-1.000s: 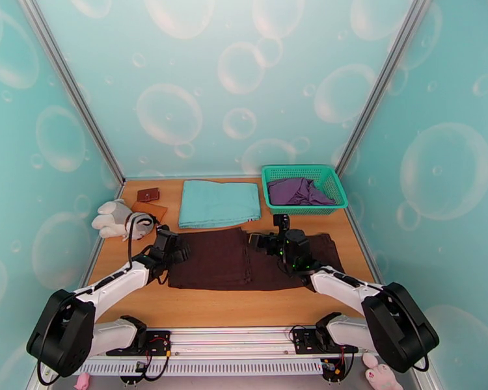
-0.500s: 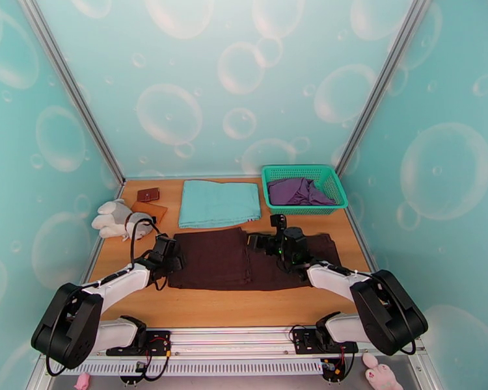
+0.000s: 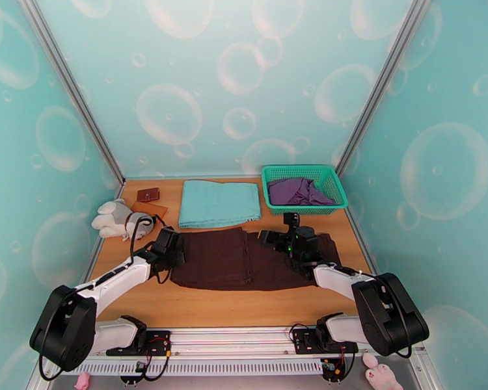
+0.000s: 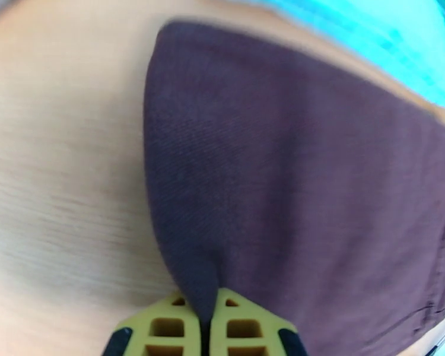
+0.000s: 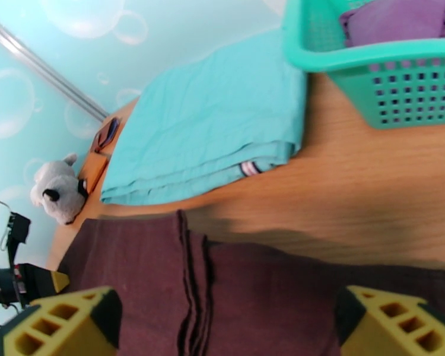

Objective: Fold and stack the trousers

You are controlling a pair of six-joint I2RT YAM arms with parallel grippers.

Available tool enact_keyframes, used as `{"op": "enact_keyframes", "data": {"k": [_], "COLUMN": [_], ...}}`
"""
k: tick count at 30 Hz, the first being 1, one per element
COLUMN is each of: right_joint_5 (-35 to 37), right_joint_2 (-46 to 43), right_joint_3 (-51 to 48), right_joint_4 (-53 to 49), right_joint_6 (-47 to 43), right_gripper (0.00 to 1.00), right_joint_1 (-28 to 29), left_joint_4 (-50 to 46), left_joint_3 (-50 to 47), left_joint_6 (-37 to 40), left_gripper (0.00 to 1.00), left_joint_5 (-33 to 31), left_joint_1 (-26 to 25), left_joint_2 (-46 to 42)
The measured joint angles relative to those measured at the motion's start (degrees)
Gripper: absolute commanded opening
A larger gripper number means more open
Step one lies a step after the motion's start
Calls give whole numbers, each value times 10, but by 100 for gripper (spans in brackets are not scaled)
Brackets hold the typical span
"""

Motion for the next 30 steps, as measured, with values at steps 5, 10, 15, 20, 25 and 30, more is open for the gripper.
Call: {"op": "enact_keyframes", "data": {"k": [5,10,15,20,25,30], "right_joint_5": [1,3,10,15,15,8], "right_joint_2": [-13,-33,-38,-45,-49,-48], "right_joint_3": [-9,-9,-9,-9,-9,-9], "right_joint_4": [-1,-1,-1,-5,-5,-5], "right_joint_6": [9,12,13,13,13,13], "right_gripper": [99,99,99,99,99,99], "right_joint_1": [-4,-12,-13,-16,-16,-16], "left_joint_4": [-84,-186,-275,-330,-372,-383], "left_joint_3": [127,210,293,343,356,364], "left_joint_6": [16,29,35,42,42,48], "left_gripper": [0,0,0,0,0,0], "left_joint_5": [-37,-89,-138,-201,-272,-319], "left_joint_1": [-3,-2,0,12,33,47], "left_joint_2": [-4,11,17,17,17,15]}}
